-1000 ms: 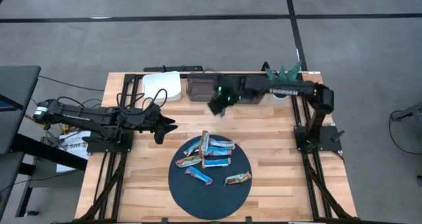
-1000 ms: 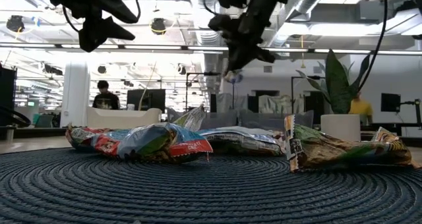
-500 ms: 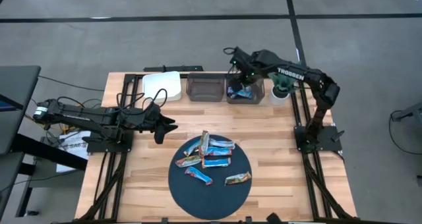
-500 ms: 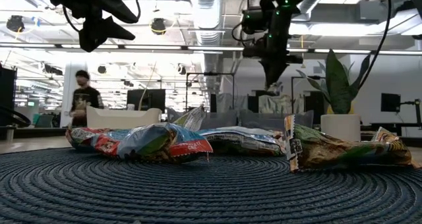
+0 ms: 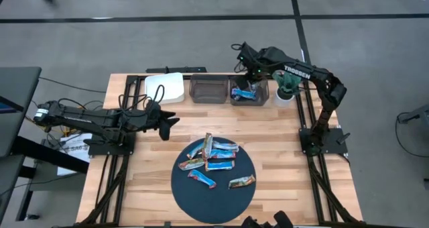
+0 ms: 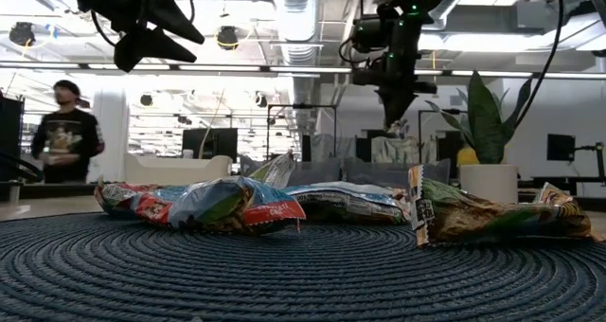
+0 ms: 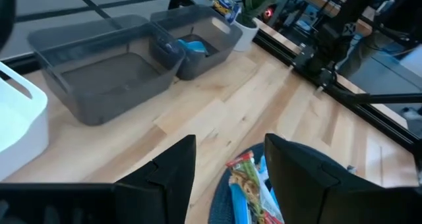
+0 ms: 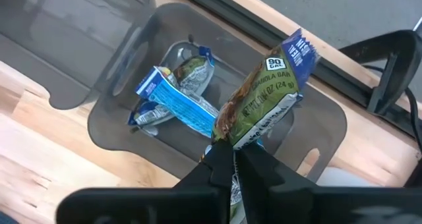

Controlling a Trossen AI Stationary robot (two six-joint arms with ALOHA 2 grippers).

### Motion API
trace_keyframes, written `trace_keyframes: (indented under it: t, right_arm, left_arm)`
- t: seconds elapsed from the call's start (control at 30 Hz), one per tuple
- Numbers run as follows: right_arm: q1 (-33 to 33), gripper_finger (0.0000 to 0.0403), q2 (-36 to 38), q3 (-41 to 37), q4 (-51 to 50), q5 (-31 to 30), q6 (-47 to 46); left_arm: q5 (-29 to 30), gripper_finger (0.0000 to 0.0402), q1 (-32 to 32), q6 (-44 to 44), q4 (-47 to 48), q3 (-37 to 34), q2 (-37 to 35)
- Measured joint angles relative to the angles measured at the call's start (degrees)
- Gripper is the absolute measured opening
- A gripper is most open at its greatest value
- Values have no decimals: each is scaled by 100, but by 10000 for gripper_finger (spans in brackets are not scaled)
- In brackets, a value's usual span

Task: Pick and place Granola Bars by type
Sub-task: Put the blue granola bar into the right black transparent bin, then put the orange granola bar into the left black transparent bin

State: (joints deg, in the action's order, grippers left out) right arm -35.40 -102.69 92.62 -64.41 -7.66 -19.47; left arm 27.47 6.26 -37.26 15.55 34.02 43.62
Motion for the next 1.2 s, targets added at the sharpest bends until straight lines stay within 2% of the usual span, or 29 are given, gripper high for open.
trace_keyframes:
  t: [0.17, 0.43, 0.57, 0.67, 0.77, 0.87, 1.2]
  right_arm:
    - [0, 29, 0, 0, 58, 4, 7]
    - [11, 113, 0, 0, 58, 233, -57]
    - [84, 144, 0, 0, 134, 571, -122]
    - [292, 158, 0, -2, 359, 1043, -16]
    - [644, 165, 0, -2, 487, 1562, 55]
    - [1156, 166, 0, -2, 462, 1835, 228]
    - [3462, 158, -4, -246, -311, 2615, 1296]
  left_arm:
    - [40, 173, 0, 0, 0, 0, 0]
    - [25, 173, 0, 0, 1, 0, 0]
    - [-25, 173, 0, -2, 0, 0, 0]
    - [-209, 173, 0, -1, 0, 0, 0]
    - [-468, 173, 0, 0, 2, 0, 0]
    - [-687, 173, 1, 0, 2, 0, 0]
    - [-1211, 173, 0, -2, 4, 0, 0]
